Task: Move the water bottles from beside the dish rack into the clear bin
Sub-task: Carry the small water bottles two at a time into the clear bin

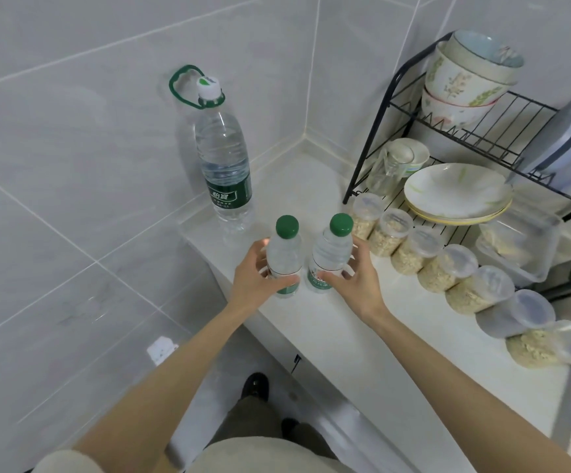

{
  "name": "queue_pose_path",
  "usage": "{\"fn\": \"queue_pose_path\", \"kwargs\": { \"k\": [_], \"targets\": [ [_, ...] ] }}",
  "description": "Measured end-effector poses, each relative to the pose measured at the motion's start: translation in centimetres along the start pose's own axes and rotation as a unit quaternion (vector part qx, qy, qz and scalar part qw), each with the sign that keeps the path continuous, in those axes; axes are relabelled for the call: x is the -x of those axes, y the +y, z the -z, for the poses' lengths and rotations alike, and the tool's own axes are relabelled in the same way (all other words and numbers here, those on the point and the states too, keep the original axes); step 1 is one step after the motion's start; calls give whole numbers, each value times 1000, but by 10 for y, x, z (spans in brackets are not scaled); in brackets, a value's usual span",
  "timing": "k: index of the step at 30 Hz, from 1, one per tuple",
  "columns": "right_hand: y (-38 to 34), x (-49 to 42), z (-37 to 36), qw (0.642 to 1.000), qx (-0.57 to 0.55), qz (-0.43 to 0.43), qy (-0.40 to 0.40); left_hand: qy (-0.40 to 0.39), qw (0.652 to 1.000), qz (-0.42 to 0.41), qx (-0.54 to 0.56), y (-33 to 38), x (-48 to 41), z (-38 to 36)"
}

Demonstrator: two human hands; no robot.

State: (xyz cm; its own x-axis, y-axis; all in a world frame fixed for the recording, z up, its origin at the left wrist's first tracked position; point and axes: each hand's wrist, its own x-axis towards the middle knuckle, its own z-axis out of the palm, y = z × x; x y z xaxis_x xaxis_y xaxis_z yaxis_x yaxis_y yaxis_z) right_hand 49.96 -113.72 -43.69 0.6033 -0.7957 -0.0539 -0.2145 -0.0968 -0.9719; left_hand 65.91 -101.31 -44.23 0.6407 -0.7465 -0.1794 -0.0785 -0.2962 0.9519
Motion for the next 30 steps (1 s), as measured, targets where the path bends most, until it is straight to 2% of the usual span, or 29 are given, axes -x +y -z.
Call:
{"fn": "queue_pose_path", "kwargs": {
  "k": [6,13,21,30],
  "targets": [
    [-5,-3,-3,997,70,23,-19,15,1000,-9,-17,12,-6,-1],
    [-15,3,3,996,76,5,36,-16,997,-10,-68,29,-15,-4],
    [-56,21,42,986,87,-5,144,-92,992,-64,-61,75,-24,-20],
    [-121,94,88,936,101,-10,337,-250,950,-185,-10,153,-5,-57]
  ]
}}
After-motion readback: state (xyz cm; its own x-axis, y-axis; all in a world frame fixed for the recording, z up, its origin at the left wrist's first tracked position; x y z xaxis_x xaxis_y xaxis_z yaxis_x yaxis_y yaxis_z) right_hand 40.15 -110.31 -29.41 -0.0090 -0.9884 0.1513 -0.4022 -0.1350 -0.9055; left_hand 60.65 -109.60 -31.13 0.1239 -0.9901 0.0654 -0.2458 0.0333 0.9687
